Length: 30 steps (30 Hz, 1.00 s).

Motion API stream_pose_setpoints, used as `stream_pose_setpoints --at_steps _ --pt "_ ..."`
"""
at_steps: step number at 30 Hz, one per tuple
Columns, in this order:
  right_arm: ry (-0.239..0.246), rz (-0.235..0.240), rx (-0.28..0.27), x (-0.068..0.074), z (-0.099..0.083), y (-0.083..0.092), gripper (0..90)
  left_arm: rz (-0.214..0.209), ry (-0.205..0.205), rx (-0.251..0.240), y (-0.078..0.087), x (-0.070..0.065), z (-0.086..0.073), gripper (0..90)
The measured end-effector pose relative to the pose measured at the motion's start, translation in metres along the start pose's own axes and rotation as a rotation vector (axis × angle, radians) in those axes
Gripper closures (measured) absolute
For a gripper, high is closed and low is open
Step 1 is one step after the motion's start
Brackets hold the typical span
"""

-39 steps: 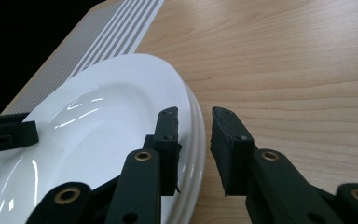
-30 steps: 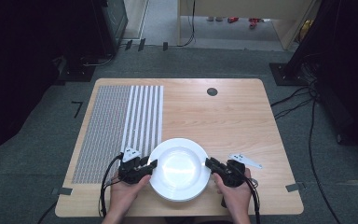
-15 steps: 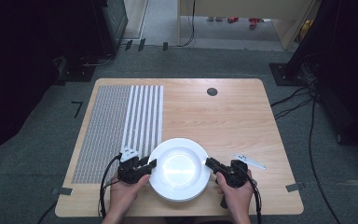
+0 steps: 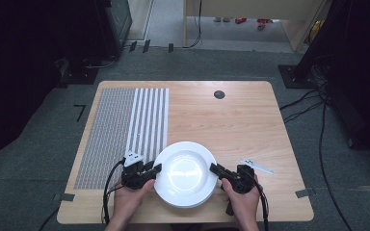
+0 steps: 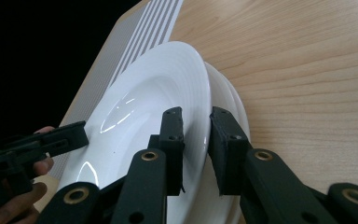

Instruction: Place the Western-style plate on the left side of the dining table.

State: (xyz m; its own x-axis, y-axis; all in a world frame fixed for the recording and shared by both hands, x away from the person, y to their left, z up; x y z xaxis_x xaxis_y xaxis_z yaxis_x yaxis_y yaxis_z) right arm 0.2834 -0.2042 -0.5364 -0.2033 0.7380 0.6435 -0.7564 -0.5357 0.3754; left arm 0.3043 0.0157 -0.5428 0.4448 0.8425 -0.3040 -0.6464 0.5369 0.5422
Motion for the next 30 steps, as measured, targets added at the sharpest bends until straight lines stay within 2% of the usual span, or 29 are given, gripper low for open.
stream_pose_setpoints --at_steps 4,5,6,7,9,10,12,13,15,17,18,19,20,21,24,27,30 --pt "-0.007 0.017 0.000 0.001 0.001 0.001 78.8 -0.018 0.006 0.000 0.000 -0.001 0.000 62.0" --pt "-0.018 0.039 -0.001 0.002 0.002 0.001 80.0 -0.031 0.010 0.001 0.000 -0.002 0.000 59.2" --pt "-0.053 0.106 -0.011 0.004 0.006 0.002 82.4 -0.037 0.010 0.001 0.000 -0.003 0.000 55.9" --pt "-0.066 0.134 -0.012 0.007 0.007 0.003 82.7 -0.042 0.009 0.003 0.000 -0.002 0.000 55.1" --pt "-0.055 0.144 -0.020 0.008 0.008 0.003 82.6 -0.042 0.010 0.001 0.000 -0.002 0.000 54.5" --pt "-0.038 0.160 -0.031 0.011 0.009 0.003 82.7 -0.039 0.004 0.042 -0.003 -0.001 -0.005 53.7" --pt "-0.013 0.173 -0.044 0.013 0.010 0.001 82.7 -0.050 0.007 0.054 -0.005 -0.002 -0.008 49.0" --pt "-0.013 0.173 -0.044 0.013 0.010 0.001 82.7 -0.050 0.014 0.047 -0.006 -0.002 -0.009 49.0" --pt "0.006 0.170 -0.048 0.015 0.012 0.001 82.4 -0.026 -0.013 0.024 -0.003 -0.001 -0.006 52.2" --pt "0.010 0.168 -0.049 0.015 0.012 0.000 82.4 -0.021 -0.011 0.008 -0.002 -0.001 -0.003 55.2" --pt "0.009 0.159 -0.050 0.014 0.011 -0.001 82.2 -0.025 -0.003 0.000 0.000 0.000 -0.002 58.8" --pt "0.013 0.151 -0.054 0.013 0.010 -0.002 82.0 -0.042 0.024 -0.018 0.002 0.001 0.000 60.5" --pt "0.013 0.151 -0.054 0.013 0.010 -0.002 82.0 -0.042 0.024 -0.018 0.002 0.001 0.000 62.2" --pt "0.007 0.136 -0.059 0.011 0.009 -0.003 82.0 -0.061 0.059 -0.030 0.003 0.002 0.001 63.4" --pt "0.001 0.132 -0.072 0.012 0.009 -0.004 82.0 -0.062 0.066 -0.041 0.004 0.002 0.001 64.0" --pt "0.003 0.119 -0.089 0.015 0.010 -0.005 82.2 -0.073 0.100 -0.061 0.007 0.003 0.005 65.8" --pt "0.004 0.119 -0.097 0.017 0.012 -0.005 82.5 -0.084 0.113 -0.066 0.009 0.004 0.007 66.9"
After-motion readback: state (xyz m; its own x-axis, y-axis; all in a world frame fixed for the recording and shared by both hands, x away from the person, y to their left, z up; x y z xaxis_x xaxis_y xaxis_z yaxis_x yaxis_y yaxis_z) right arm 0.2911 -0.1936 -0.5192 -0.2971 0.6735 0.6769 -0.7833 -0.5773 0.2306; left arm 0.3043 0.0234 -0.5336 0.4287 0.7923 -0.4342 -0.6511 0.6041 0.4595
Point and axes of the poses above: each handheld gripper's, and its own axes: y roughly backward along the jaws, z roughly out of its top, x roughly to its left, the point moved 10 cm from there along -y, roughly forward along the jaws, and after that the axes turned 6 degrees about -x, right-handed, at the moved point
